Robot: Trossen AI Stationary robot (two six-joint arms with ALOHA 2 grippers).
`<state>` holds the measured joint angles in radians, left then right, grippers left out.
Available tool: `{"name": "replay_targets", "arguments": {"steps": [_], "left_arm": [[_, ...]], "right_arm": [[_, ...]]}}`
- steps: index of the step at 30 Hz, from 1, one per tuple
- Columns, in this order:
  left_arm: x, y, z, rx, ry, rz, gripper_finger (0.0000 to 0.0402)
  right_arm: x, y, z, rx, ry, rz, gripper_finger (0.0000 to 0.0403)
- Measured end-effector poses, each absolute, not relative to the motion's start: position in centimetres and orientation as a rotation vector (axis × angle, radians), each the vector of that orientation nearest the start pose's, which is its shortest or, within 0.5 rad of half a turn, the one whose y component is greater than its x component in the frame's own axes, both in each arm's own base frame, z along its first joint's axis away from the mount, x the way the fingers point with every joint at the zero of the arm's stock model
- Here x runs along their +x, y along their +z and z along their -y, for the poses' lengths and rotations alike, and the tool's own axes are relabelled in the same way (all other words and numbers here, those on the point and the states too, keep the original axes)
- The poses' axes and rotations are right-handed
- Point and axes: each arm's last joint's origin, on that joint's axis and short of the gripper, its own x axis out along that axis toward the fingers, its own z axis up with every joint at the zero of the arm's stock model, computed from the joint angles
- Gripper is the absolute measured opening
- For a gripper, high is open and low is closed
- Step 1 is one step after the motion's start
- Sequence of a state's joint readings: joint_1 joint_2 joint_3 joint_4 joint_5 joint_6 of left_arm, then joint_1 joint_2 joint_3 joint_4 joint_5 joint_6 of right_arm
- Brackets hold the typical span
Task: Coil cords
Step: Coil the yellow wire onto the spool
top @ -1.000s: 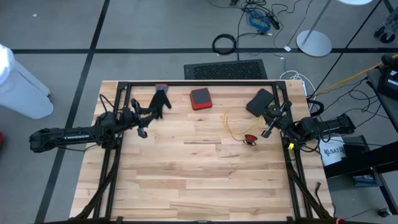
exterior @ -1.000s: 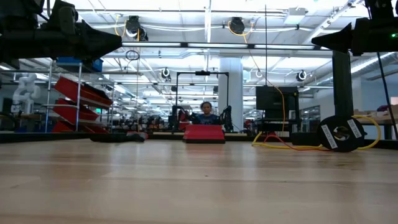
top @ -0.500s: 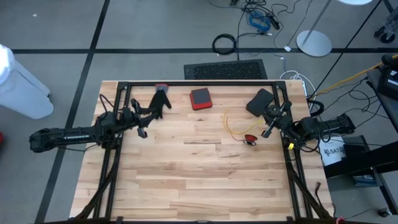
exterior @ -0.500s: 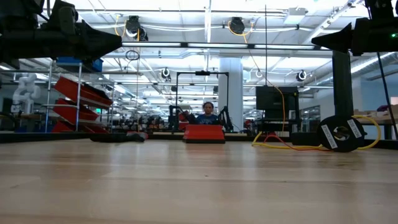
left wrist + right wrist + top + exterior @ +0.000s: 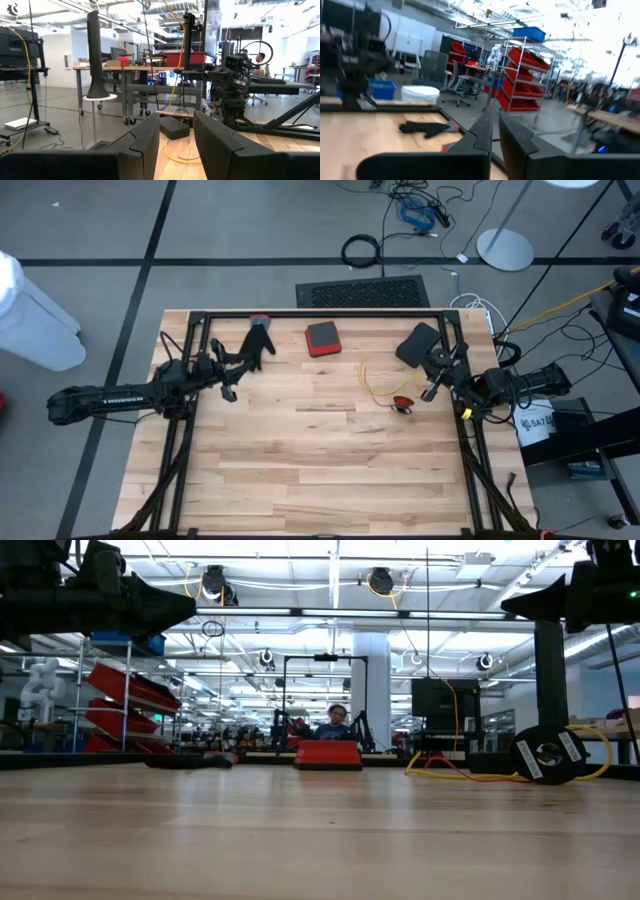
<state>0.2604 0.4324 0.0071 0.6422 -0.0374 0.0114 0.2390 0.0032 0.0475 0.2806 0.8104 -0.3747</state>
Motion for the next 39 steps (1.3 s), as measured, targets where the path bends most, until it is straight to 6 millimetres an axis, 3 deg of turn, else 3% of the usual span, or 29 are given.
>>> {"name": "replay_targets", "arguments": {"steps": [12, 16, 18, 22, 26, 32, 39], "left_arm": [[11.8, 18.8, -3.3, 0.035, 0.298, 0.214, 0.0127], [11.8, 18.8, -3.3, 0.035, 0.298, 0.215, 0.0127], [11.8, 18.8, -3.3, 0.036, 0.298, 0.215, 0.0127], [11.8, 18.8, -3.3, 0.036, 0.298, 0.215, 0.0127], [11.8, 18.8, -3.3, 0.035, 0.298, 0.215, 0.0127], [11.8, 18.8, -3.3, 0.036, 0.298, 0.215, 0.0127], [11.8, 18.8, -3.3, 0.036, 0.298, 0.215, 0.0127]], "right_arm": [[8.1, 21.1, 0.2, 0.191, -0.566, 0.36, 0.0022], [7.8, 21.8, 0.2, 0.233, -0.54, 0.44, 0.0022], [7.5, 22.6, 0.0, 0.227, -0.426, 0.536, 0.0022], [6.4, 24.8, -0.6, 0.078, -0.107, 0.812, 0.0022], [5.5, 27.5, -0.8, -0.011, -0.037, 0.97, 0.0022], [7.2, 33.6, -1.2, -0.185, -0.092, 0.85, 0.0022], [11.8, 40.2, -2.2, -0.506, -0.122, 0.567, 0.0022]]}}
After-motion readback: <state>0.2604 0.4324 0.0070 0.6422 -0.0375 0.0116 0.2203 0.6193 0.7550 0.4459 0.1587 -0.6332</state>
